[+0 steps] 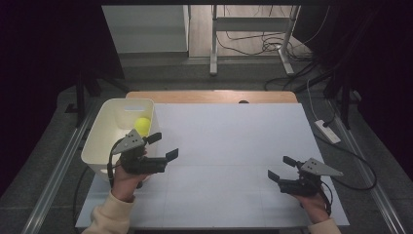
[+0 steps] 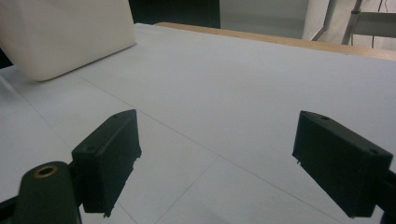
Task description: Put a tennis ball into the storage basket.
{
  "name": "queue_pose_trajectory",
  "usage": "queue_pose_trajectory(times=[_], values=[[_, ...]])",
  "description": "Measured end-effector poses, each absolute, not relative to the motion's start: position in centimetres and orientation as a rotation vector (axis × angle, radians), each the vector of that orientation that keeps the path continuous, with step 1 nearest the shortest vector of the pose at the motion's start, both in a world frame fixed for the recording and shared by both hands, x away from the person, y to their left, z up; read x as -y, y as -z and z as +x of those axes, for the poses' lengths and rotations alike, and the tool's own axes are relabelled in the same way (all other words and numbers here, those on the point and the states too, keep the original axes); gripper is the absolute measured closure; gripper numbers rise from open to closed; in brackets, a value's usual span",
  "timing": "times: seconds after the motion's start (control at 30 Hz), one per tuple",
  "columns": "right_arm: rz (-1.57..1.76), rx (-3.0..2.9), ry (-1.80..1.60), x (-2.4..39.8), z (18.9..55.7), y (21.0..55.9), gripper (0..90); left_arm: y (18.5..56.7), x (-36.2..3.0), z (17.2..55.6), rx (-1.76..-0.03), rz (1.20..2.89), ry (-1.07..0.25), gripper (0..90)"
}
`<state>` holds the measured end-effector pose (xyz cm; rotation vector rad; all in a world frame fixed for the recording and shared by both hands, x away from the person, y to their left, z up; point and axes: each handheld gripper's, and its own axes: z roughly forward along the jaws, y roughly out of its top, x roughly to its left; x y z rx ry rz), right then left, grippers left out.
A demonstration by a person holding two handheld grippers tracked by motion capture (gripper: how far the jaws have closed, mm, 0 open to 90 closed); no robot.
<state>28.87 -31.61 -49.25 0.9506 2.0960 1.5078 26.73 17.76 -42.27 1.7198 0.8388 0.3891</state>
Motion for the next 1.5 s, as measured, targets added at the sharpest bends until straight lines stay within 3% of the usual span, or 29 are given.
queue_pose_trajectory(times=[0.33,0.5,0.67,0.9,1.5], values=[[0.948,-2.096,-1.508,31.7,28.8,49.2,14.5,43.2,-16.7,25.5,-0.797,1.752,-0.377,14.1],[0.947,-2.097,-1.507,31.7,28.8,49.2,14.5,43.7,-15.9,24.4,-0.772,1.786,-0.467,14.3],[0.950,-2.097,-1.507,31.6,28.6,49.3,14.5,44.1,-15.1,23.1,-0.703,1.831,-0.469,14.8],[0.949,-2.112,-1.500,31.4,28.4,49.4,14.5,46.4,-14.9,22.7,-0.740,1.849,-0.402,14.8],[0.900,-2.205,-1.469,30.6,27.5,50.3,14.5,49.9,-16.9,22.7,-0.810,1.897,-0.382,14.5]])
